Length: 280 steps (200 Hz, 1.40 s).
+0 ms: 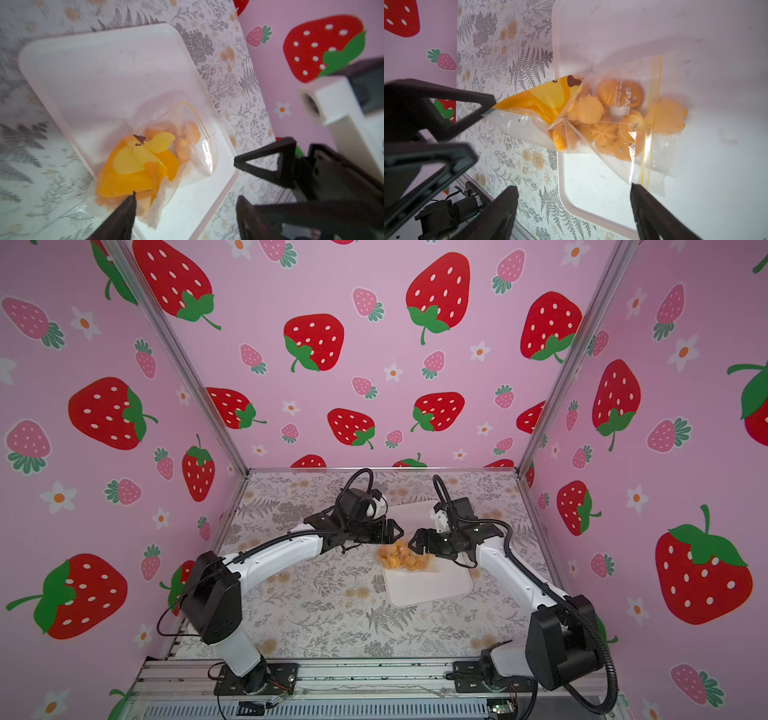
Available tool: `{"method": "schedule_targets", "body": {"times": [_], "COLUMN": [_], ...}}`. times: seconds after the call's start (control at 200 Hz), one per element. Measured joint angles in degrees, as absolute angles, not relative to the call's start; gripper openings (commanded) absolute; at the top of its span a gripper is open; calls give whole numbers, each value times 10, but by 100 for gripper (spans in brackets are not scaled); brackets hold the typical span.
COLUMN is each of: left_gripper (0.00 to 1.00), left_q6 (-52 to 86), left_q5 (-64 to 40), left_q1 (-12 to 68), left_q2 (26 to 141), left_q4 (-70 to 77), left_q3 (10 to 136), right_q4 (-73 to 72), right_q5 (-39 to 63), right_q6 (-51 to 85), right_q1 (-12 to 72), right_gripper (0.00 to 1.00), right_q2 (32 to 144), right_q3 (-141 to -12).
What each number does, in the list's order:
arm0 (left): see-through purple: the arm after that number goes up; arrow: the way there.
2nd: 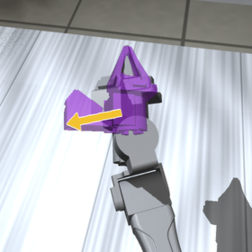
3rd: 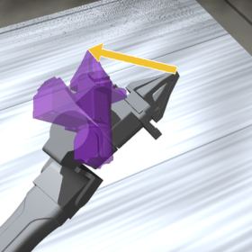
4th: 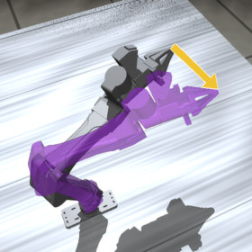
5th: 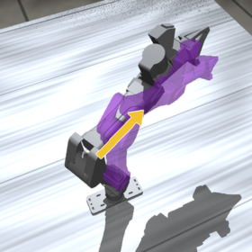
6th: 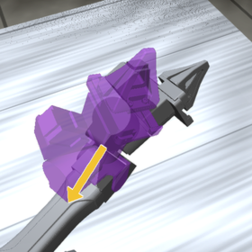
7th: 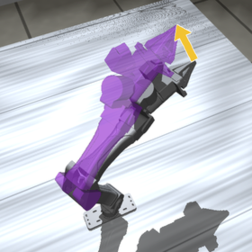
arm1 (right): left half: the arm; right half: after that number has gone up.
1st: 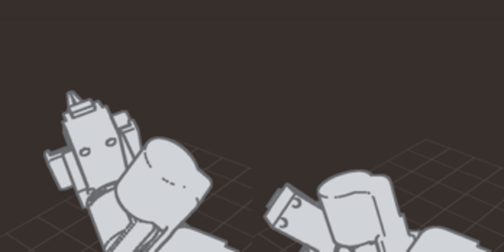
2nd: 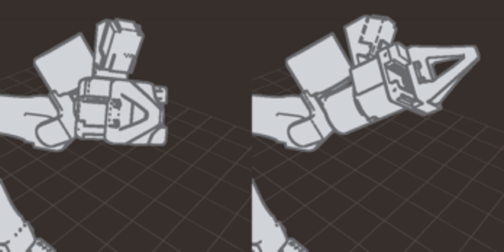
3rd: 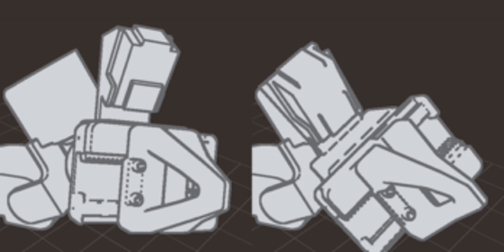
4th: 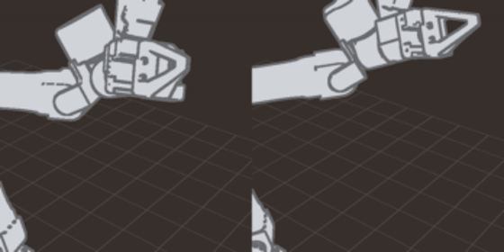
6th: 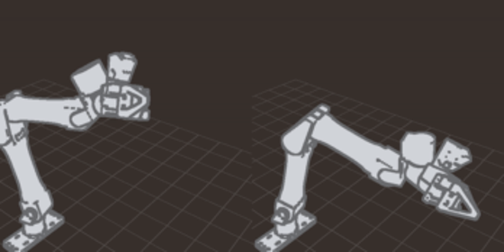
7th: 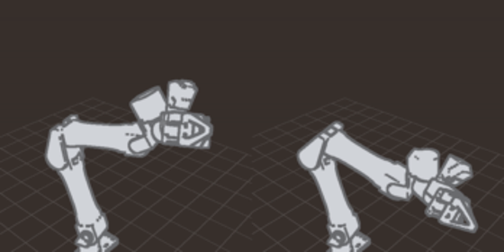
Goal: Pour cookies out of the ziploc bag
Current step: 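Pour the cookies out of the ziploc bag onto the tray.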
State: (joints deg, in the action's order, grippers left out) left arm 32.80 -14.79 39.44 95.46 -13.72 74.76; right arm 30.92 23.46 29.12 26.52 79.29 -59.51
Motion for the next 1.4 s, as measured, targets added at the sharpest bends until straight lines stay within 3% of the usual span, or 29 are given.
{"method": "schedule_targets", "body": {"times": [0.21,0.43,0.685,0.991,1.401], "left_gripper": [99,99,99,99,99], "left_q6": [341,374,397,408,408], "left_q5": [-123,-121,-135,-156,-203], "left_q1": [342,286,268,267,267], "left_q2": [823,786,782,801,823], "left_q4": [-123,-118,-102,-73,-27], "left_q3": [629,497,462,462,462], "right_q4": [338,382,421,439,445], "right_q5": [160,69,3,-18,31], "right_q6": [268,253,245,244,264], "right_q1": [349,426,451,451,440], "right_gripper": [85,77,53,0,0], "right_q2": [855,933,1014,1043,980], "right_q3": [-683,-769,-827,-843,-847]}}
